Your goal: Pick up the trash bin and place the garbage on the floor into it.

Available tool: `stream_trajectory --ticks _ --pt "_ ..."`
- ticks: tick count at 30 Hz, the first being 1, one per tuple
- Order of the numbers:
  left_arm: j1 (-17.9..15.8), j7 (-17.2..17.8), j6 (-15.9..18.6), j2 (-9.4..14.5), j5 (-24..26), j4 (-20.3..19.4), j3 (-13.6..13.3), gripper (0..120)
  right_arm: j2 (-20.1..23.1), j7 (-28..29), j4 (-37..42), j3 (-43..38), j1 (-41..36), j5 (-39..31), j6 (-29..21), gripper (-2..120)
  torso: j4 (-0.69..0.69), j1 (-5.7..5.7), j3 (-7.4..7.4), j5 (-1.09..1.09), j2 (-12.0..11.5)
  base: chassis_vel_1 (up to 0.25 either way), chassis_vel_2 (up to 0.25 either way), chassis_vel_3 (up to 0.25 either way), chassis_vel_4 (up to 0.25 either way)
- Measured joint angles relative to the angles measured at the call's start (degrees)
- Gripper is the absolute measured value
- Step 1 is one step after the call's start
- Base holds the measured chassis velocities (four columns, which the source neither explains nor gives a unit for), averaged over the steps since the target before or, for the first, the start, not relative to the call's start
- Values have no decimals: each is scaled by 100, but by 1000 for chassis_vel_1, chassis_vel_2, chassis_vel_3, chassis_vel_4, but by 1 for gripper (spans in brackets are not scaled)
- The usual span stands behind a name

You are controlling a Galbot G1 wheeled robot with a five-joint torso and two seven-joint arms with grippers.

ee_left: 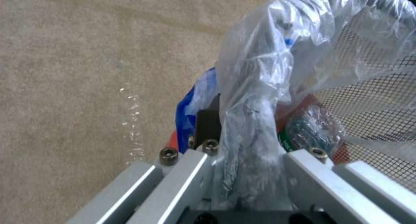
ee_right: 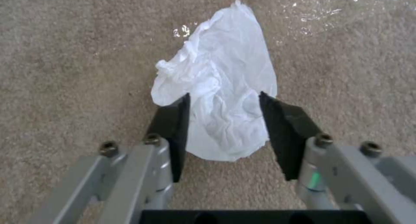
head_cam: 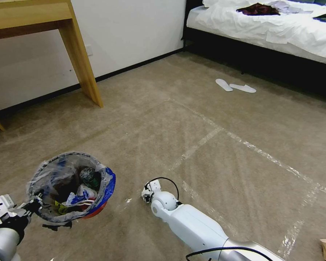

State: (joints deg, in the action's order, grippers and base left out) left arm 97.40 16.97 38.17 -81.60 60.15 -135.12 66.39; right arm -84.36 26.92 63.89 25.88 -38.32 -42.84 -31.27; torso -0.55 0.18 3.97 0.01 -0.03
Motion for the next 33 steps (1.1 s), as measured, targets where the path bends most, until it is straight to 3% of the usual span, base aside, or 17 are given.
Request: stream_trajectory --ticks 4,11,15,21,23,26,33 --pt "0 0 0 -10 -11 0 -18 1 7 -36 -26 17 -14 64 46 36 0 0 0 0 0 0 0 0 0" --pt "-2 -1 -1 -24 -22 0 -43 1 16 -113 -117 43 -46 229 129 38 0 0 0 0 0 0 0 0 0" --pt "-15 0 -2 -30 -47 1 -76 1 75 -158 27 58 -11 248 144 57 0 0 0 0 0 0 0 0 0" --pt "-18 0 -2 -33 -55 1 -91 1 65 -185 15 87 30 290 154 71 0 0 0 0 0 0 0 0 0" --pt "-6 0 -2 -30 -53 0 -86 1 12 -268 -132 135 70 380 223 86 0 0 0 0 0 0 0 0 0" --pt "11 -1 -2 -21 -46 -4 -68 1 -36 -317 -226 165 87 407 257 95 0 0 0 0 0 0 0 0 0" --pt "39 0 -2 -3 -19 -22 -29 1 -139 -391 -352 197 96 468 337 100 0 0 0 0 0 0 0 0 0"
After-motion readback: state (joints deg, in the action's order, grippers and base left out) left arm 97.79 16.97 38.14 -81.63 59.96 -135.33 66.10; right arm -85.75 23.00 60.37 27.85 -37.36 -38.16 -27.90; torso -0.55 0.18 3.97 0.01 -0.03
